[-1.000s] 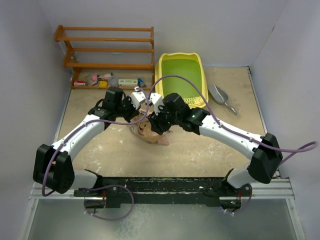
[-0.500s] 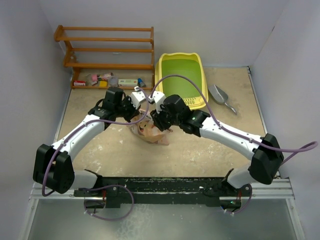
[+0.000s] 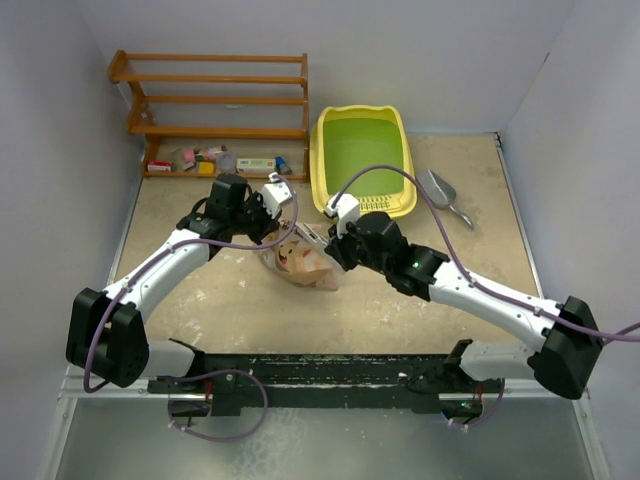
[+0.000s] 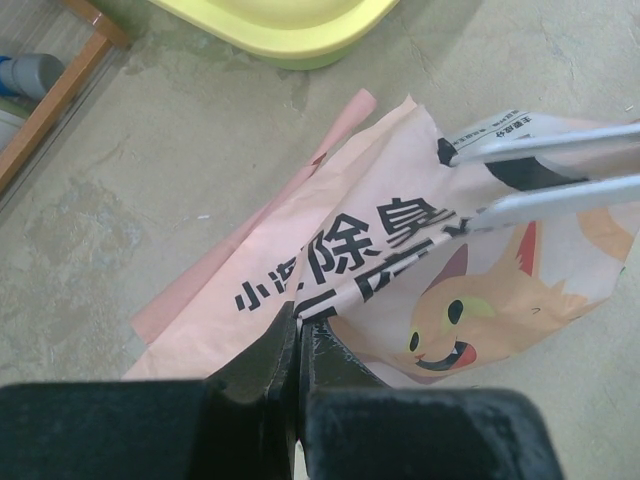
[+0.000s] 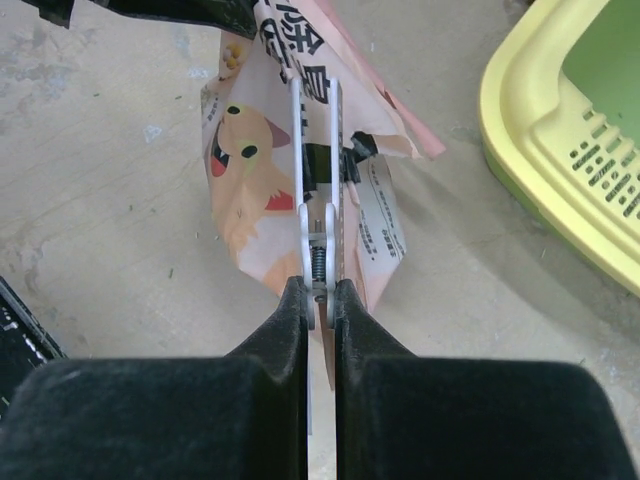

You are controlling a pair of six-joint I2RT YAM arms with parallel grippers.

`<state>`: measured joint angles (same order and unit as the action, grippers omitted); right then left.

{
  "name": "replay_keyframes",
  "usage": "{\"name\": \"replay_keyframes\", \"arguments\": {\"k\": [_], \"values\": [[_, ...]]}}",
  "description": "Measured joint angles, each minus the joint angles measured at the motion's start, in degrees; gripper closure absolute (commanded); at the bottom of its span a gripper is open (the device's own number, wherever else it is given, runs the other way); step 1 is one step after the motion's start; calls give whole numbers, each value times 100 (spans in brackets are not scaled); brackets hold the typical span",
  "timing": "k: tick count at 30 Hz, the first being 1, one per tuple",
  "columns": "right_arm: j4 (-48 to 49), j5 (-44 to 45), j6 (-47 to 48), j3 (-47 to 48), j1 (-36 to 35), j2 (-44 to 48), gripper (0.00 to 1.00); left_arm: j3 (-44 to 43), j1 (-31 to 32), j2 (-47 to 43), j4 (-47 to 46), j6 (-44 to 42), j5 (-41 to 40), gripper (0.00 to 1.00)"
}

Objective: Fill the litter box with clean litter

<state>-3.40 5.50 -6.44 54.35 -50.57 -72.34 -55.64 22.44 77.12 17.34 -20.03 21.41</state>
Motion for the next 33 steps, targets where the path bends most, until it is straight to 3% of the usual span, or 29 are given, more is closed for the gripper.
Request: {"name": "replay_keyframes", "arguments": {"k": [9,14,20,25,33], "values": [[-33,807,-468,-452,4,861,100,0,24,0,-4,90,-33,100],[-866,2232,-953,-455,251,1600,100,-7,57,0,-7,103,-101,100],[-2188,2804,-2006,-522,1071,1718,100,-11,76,0,-7,140,-146,100],[-2424,2199,-2514,-1115,1121,1882,100,-11,118,0,-9,149,-221,100],[-1657,417,-2671,-1993,1113,1473,99,-17,162,0,-9,151,-295,100]]}}
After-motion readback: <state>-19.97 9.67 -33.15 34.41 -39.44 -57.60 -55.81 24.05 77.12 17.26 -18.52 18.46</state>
